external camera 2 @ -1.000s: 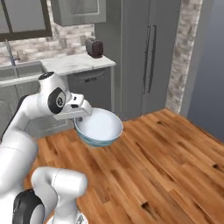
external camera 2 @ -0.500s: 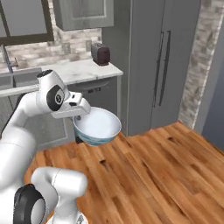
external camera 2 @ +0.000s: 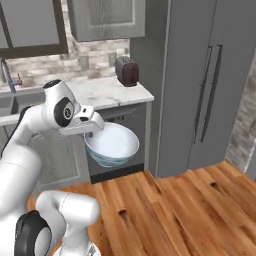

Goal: Pick the cup and bowl from the counter and place them on the counter next to the sink.

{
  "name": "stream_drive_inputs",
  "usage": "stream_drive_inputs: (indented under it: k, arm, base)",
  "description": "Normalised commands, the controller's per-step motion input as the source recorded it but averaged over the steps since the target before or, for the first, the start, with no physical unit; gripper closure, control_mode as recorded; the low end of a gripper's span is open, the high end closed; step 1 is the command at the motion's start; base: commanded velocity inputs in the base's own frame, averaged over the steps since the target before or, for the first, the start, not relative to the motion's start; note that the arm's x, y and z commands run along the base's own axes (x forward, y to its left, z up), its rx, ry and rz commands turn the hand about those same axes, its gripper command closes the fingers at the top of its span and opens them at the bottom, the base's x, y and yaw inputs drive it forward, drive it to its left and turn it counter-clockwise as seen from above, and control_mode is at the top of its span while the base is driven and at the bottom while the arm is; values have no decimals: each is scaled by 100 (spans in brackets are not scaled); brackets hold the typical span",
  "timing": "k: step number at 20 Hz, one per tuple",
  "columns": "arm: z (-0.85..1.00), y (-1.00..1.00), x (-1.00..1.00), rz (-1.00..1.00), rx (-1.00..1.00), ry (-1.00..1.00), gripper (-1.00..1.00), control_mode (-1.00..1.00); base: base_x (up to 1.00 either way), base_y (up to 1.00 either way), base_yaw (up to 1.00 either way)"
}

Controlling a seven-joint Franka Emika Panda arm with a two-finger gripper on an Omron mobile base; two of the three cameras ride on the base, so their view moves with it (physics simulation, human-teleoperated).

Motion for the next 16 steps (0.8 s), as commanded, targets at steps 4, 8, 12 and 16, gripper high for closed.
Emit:
stream_drive_inputs:
  k: [4,8,12,16]
  arm:
    - [0,0,0,0,0,0,100,100]
    - [0,0,0,0,0,0,100,100]
    - [0,0,0,0,0,0,100,100]
    - [0,0,0,0,0,0,100,100]
  base:
    - [93,0,30]
    - [99,0,31]
    - [100,0,30]
    - [93,0,28]
